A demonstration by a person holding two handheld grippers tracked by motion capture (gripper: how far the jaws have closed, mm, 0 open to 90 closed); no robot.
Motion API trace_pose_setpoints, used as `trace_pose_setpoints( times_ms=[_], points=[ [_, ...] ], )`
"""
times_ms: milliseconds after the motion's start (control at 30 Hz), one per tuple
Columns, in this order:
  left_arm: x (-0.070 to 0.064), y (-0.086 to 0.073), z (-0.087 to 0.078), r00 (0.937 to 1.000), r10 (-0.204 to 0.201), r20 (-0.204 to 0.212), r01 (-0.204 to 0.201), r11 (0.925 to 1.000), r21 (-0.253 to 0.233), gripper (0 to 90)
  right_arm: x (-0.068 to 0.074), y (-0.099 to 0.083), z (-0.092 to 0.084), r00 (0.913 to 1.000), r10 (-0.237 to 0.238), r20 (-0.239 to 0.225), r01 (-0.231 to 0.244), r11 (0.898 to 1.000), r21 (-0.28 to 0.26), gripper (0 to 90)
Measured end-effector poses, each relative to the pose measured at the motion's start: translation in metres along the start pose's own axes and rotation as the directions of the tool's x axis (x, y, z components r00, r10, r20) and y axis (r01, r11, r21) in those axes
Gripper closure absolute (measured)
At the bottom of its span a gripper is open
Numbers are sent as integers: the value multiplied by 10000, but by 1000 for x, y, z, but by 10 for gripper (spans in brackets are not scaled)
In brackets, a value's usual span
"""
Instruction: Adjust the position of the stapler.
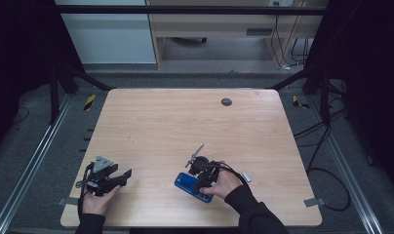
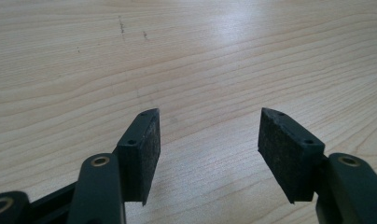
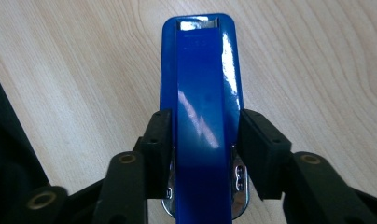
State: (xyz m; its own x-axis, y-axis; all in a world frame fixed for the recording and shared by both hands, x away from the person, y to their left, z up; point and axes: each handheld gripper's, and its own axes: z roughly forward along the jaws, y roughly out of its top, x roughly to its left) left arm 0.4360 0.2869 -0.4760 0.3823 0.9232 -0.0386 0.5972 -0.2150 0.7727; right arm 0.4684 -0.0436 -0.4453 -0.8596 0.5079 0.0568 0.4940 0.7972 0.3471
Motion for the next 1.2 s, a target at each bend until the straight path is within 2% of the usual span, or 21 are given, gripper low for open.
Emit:
trace_pose_setpoints(
  times_ms=[100, 267, 333, 433, 667, 833, 967, 1067, 1167, 1200],
  points=[
    [0, 0, 0, 10000, 1, -4, -1, 10000, 5, 390, -1, 1, 4, 9999, -155, -58, 156, 9998, 135, 621],
    [0, 0, 0, 10000, 2, -1, -2, 10000, 10, 391, 2, 4, 5, 9998, -190, -1, 190, 9991, 385, 640],
    [0, 0, 0, 10000, 3, 1, -3, 10000, 11, 390, 3, 5, 5, 9991, -407, 106, 402, 9982, 447, 647],
    [0, 0, 0, 10000, 3, 4, -3, 10000, 20, 390, 5, 5, 4, 9972, -670, 324, 655, 9969, 444, 658],
    [0, 0, 0, 10000, 8, -7, -8, 10000, 20, 390, 6, 5, 3, 9970, -706, 304, 691, 9965, 472, 660],
    [0, 0, 0, 10000, 13, -3, -13, 10000, 31, 390, 6, 4, 3, 9940, -1032, 357, 1017, 9939, 416, 661],
    [0, 0, 0, 10000, 10, 3, -10, 10000, 20, 390, 5, 4, 1, 9943, -1045, 187, 1038, 9940, 357, 661],
    [1, 0, 0, 10000, 11, -7, -11, 10000, 30, 390, 4, 2, 0, 9895, -1425, 236, 1414, 9891, 414, 662],
    [1, 0, 0, 10000, 23, 4, -23, 10000, 24, 390, 3, 2, -2, 9892, -1451, 213, 1439, 9884, 493, 662],
    [1, 0, 0, 10000, 23, 12, -23, 10000, 21, 390, 2, 1, -4, 9861, -1650, 183, 1641, 9856, 405, 662]
  ],
)
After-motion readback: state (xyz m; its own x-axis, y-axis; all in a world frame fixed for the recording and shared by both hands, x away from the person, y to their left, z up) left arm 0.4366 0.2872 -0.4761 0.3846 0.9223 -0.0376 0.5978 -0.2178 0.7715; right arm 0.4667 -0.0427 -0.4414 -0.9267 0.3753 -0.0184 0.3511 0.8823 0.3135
